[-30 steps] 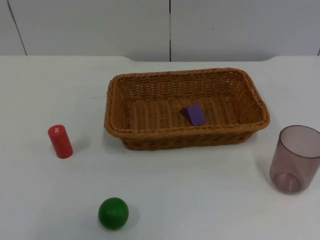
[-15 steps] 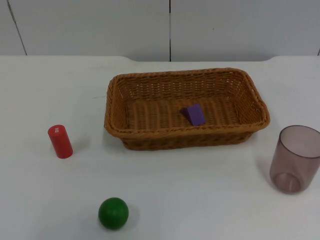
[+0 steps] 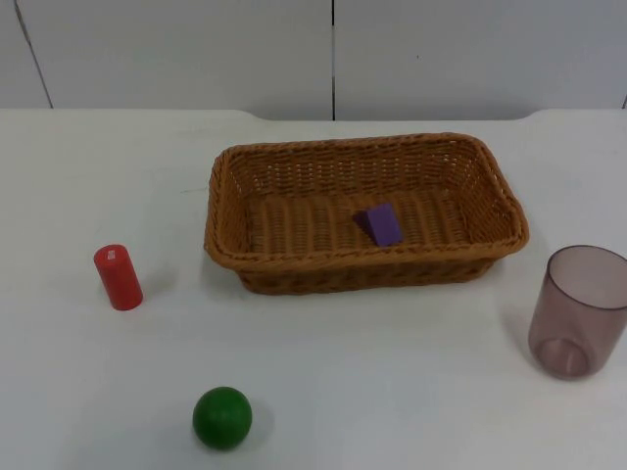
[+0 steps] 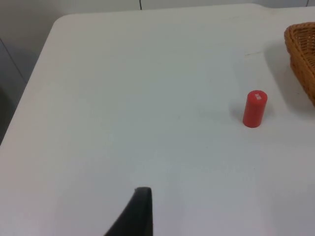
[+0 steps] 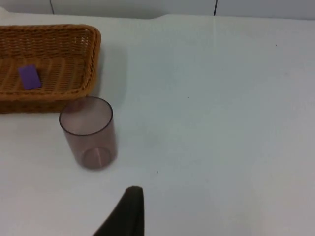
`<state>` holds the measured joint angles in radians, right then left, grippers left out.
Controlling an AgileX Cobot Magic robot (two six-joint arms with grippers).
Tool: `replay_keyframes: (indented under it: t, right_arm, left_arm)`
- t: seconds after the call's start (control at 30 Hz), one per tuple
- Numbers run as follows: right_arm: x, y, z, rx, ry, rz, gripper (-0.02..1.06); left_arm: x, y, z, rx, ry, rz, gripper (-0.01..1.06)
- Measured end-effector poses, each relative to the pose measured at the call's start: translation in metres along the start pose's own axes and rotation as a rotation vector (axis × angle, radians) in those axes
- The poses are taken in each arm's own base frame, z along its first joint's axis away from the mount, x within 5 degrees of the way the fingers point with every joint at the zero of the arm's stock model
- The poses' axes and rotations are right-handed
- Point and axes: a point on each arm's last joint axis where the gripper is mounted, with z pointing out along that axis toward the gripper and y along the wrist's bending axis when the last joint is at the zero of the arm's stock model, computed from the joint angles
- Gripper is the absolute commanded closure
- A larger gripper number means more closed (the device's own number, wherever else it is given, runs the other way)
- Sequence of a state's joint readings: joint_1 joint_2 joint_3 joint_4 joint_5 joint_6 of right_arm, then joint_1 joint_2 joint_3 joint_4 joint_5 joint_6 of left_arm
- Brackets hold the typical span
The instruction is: Pick up the basket with the left hand and place the triangular block into the basket with the right hand.
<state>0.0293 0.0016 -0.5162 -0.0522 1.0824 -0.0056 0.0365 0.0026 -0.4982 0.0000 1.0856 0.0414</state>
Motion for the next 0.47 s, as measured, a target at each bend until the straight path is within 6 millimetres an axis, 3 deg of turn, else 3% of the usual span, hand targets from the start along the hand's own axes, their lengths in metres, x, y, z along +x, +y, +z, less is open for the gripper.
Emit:
replay_keyframes:
  t: [0.47]
  right_arm:
    - [0.0000, 0.0003, 0.0000, -0.004, 0.000, -0.005, -0.01]
  left_arm:
    - [0.0000, 0.0000, 0.0000, 0.000, 0.000, 0.000, 0.00]
